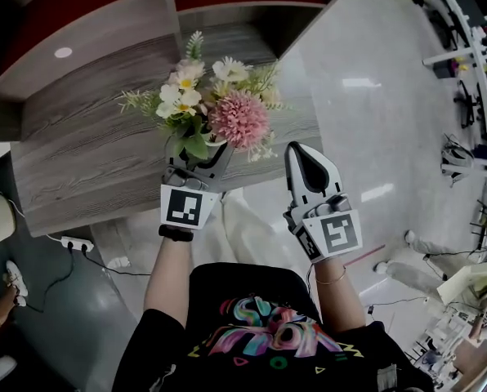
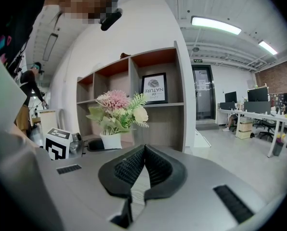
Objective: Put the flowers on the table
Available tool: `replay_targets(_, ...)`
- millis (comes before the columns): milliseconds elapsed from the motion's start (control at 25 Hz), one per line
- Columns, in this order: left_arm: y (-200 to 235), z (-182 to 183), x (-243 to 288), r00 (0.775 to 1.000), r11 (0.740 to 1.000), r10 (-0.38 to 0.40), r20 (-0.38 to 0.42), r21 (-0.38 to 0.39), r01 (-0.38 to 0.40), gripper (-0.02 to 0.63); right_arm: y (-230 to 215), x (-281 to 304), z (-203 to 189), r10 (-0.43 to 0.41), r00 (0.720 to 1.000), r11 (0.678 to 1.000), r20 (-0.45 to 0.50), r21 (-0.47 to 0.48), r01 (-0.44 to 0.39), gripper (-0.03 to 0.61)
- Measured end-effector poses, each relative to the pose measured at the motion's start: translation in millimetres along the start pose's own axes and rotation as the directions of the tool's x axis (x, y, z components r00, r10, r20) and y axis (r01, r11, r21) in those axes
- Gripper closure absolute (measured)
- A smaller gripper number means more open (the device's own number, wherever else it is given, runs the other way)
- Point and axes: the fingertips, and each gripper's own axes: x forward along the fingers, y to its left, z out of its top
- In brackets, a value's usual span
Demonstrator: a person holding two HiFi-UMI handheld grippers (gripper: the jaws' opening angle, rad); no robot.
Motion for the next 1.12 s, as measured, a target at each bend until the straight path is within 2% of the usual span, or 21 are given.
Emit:
replay_targets(240,2,-1,-5,1.000,1.000,0.004,-0.010,0.001,-0.004,0.337,0,2,-5,0.007,0.999,1.000,-0.034,-0.009,-0.007,0.561)
replay_targets(640,4,-8,-28,0.998,0.999,0.032,-0.054,-0.024,-0.034,0.333,0,3,4,0.011,1.000,1.000,0.015,0.020,-0.012,0.561)
replay_targets(840,2,0,-46,0.996,0.998,0.049,-0.075,-0.025,-0.051,0.333,-1,-4,8,0.014,1.000,1.000,0.003,-0.008,-0.014,0.561)
replay_targets(1120,1,22,-67,0.994,0.996,0.079,-0.075,-0.025,-0.081,0.333,-5,-15,30,-0.005,0.999,1.000,0.031,-0.008,0.005,0.561)
